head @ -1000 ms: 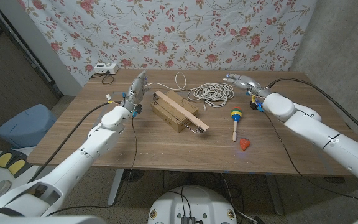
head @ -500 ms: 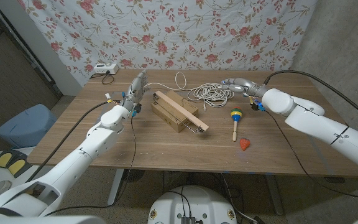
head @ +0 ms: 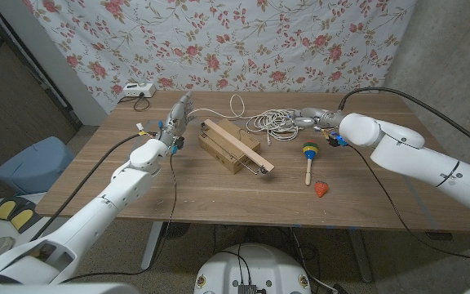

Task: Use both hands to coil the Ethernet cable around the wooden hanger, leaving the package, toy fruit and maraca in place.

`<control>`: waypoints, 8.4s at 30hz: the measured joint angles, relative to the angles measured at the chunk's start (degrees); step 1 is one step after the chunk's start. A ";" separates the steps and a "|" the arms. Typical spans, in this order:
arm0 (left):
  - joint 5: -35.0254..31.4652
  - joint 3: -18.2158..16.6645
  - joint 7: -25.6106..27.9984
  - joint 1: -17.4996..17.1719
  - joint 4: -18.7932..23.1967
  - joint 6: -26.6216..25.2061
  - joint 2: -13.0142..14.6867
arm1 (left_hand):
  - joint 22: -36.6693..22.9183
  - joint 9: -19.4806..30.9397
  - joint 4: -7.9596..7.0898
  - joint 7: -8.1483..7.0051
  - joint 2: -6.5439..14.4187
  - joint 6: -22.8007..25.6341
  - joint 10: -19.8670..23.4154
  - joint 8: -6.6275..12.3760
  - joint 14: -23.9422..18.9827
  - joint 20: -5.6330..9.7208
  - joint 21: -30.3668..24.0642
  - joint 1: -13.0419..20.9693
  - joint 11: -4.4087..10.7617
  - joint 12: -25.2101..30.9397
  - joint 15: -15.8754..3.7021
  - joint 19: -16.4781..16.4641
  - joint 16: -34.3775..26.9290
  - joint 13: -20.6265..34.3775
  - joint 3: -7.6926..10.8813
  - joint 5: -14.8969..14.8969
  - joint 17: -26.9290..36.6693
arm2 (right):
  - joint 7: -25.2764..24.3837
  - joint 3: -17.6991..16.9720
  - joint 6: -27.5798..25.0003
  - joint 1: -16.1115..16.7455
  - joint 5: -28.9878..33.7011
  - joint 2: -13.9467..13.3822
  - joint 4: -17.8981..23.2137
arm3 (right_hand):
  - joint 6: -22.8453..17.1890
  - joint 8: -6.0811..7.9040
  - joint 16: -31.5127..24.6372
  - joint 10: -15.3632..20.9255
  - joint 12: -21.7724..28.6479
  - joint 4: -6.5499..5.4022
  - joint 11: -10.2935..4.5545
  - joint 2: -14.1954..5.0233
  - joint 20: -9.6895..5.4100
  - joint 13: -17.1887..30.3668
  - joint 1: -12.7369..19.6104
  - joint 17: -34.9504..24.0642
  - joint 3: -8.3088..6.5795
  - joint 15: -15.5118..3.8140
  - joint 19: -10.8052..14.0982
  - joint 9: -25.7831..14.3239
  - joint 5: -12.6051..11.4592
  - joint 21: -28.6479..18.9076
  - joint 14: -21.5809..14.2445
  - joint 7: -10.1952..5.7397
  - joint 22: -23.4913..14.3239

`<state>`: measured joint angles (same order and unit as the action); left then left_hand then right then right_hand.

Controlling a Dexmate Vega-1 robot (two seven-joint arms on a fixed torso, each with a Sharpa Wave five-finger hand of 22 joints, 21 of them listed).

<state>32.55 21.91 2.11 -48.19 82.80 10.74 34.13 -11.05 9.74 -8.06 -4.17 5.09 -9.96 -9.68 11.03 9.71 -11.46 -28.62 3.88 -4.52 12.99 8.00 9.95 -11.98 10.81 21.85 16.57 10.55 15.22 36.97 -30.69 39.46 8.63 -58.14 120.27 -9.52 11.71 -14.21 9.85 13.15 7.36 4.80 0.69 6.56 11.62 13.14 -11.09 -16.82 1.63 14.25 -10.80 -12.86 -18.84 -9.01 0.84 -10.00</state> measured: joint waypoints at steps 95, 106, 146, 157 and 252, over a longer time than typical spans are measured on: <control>1.50 -1.43 -1.11 -3.00 0.88 2.57 0.90 | 0.00 0.26 -0.17 -0.12 0.00 0.13 0.00 -0.27 0.00 0.01 1.78 0.00 0.02 -0.26 -0.01 0.00 0.88 0.25 -1.59 0.89 -0.03 | 39.20 26.56 -11.97 -15.68 42.37 18.64 -1.75 | -5.81 1.47 -4.27 7.88 1.25 2.97 -3.64 -0.20 -2.46 3.12 24.68 -2.97 -1.90 -4.22 12.06 -0.81 -6.80 -0.09 -10.75 -1.56 -0.76; 1.53 -1.51 -0.90 -3.30 1.59 2.57 0.98 | 0.00 0.26 -0.16 -0.12 0.00 0.13 0.00 -0.27 0.00 0.01 1.78 0.00 0.01 -0.26 -0.01 0.00 0.88 0.25 -2.05 0.89 -0.03 | 38.17 26.39 -10.82 -13.35 49.60 20.25 -3.98 | -15.08 2.45 -13.73 18.71 6.21 2.64 -6.72 -9.72 -8.39 5.55 56.18 -10.70 -9.11 -4.39 21.89 -1.08 -1.22 -7.16 -23.07 -4.77 -2.50; -9.29 -3.56 17.91 -6.12 21.85 -20.35 9.70 | -0.63 0.28 6.81 -0.32 -1.33 0.77 3.53 0.44 -10.49 1.05 1.84 6.91 3.05 1.66 -1.69 -0.82 -1.80 0.53 -1.10 -0.92 0.53 | -12.31 3.43 2.40 8.96 32.30 16.66 -7.91 | -33.87 12.87 -59.15 46.98 56.25 -17.00 -13.41 -7.79 -9.50 59.30 41.93 -60.14 -8.49 -10.95 17.47 -27.00 -4.16 -58.52 -49.43 -4.18 -14.06; -12.61 -3.87 24.73 -4.27 33.76 -39.81 15.10 | -1.10 0.51 10.26 2.47 -3.06 0.63 4.00 0.44 -11.16 1.44 2.10 10.61 2.56 2.06 -2.17 -0.19 -1.80 0.99 -0.65 -2.46 1.29 | -22.56 1.24 4.86 10.21 28.72 16.45 -10.24 | -33.68 13.80 -60.81 46.97 57.85 -16.67 -13.40 -7.35 -9.50 59.35 41.48 -60.11 -9.27 -10.95 17.47 -28.66 -4.14 -59.90 -49.43 -3.98 -14.06; -42.57 105.97 -58.69 78.42 -16.41 -67.91 -14.47 | -2.41 1.87 15.73 8.22 -5.25 30.89 27.89 1.44 -28.46 2.70 -8.24 36.31 5.57 19.52 -7.57 -17.84 -10.32 7.96 -2.61 -0.79 8.37 | -43.35 -5.02 18.73 12.65 19.46 14.67 -17.96 | -33.69 16.50 -70.92 43.32 67.86 -15.65 -13.72 -7.59 -9.50 59.15 37.64 -60.10 -12.52 -10.01 17.05 -29.45 -3.09 -65.07 -46.82 -4.01 -8.06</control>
<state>-10.02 127.88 -56.58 30.22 66.39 -57.17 19.66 -13.46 11.61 7.67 4.04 -0.16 20.93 18.21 12.47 -18.75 -8.76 -36.86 40.18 1.05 32.51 0.42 -7.89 -22.30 18.77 19.24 15.78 18.92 -28.12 31.95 -11.96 52.11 28.09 -43.46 102.31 -43.21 28.20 -85.13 53.18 81.01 -8.29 -8.91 -6.90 -2.94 70.77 50.79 -71.19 -29.34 -8.38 31.29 -40.25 -15.95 -83.91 -55.83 -3.17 -18.06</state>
